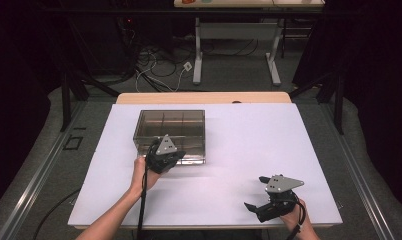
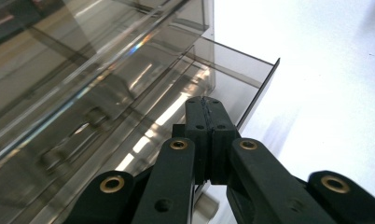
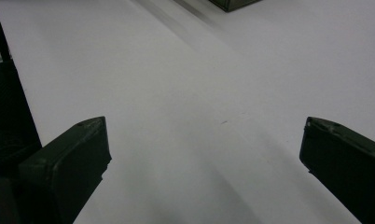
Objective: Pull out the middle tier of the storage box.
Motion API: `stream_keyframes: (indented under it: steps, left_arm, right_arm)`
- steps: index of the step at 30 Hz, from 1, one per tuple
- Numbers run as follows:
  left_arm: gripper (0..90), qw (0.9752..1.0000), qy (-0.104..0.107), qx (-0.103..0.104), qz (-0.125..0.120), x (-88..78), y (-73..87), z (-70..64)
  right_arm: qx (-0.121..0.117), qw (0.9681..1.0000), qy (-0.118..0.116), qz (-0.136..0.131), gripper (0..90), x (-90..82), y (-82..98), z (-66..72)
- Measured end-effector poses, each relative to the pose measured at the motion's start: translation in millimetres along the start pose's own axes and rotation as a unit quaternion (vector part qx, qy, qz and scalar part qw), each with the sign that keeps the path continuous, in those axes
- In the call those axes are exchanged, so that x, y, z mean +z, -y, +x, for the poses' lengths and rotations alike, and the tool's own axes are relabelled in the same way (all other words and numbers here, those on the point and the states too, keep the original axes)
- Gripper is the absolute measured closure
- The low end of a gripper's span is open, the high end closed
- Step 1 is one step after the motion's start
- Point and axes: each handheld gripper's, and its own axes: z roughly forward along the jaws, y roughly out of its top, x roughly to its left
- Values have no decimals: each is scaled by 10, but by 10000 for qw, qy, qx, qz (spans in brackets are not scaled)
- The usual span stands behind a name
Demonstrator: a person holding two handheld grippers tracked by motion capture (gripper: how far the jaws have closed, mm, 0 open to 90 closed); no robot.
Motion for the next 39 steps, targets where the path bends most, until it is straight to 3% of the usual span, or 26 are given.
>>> stream_keyframes:
  steps: [5, 17, 24, 28, 39]
  left_arm:
    - [900, 10000, 62, -21, 37, 58, -5, -6]
    - [900, 9999, 145, -17, 43, 26, 17, -4]
    - [844, 9998, -86, -64, -186, -80, 61, 57]
    - [854, 9996, -220, -92, -172, -157, 103, 118]
    - [900, 9958, -753, -485, -170, -388, 259, 364]
  right_arm:
    - [8, 10000, -13, -17, 10, 3, 2, 2]
    - [26, 10000, -16, -26, 11, -6, 4, -1]
    - [14, 10000, -17, -70, 11, -7, 5, 3]
    - [13, 10000, 2, -44, 11, -16, 2, 4]
    - [-5, 10000, 8, -57, 11, -20, -1, 6]
